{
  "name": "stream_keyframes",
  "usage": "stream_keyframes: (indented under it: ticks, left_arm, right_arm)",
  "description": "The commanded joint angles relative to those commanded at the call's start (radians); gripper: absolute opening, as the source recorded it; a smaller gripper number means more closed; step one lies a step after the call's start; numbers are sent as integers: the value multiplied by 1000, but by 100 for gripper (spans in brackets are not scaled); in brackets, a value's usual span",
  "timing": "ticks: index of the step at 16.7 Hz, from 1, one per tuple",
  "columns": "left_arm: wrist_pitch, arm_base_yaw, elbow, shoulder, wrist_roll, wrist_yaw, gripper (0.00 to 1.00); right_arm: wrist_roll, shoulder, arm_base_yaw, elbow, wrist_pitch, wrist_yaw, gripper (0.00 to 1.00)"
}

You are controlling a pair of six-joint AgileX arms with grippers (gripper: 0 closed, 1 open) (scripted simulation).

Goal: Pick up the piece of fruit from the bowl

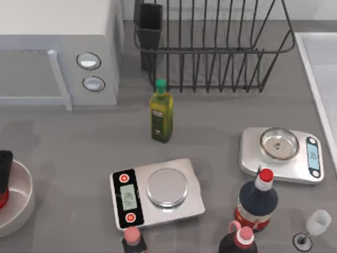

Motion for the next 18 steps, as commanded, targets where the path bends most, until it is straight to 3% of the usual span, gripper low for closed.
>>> stream_keyframes:
  ticks: [4,11,14,18]
  left_arm:
    - [-130,17,115,175,19,0,100]
    - [-142,15,126,197,21,0,100]
    - [-73,16,81,230,22,0,100]
    - [139,20,-25,310,26,0,100]
  right_arm:
    - [0,0,0,0,0,0,100]
    - [0,0,0,0,0,0,100]
    - [0,0,0,0,0,0,100]
    - [0,0,0,0,0,0,100]
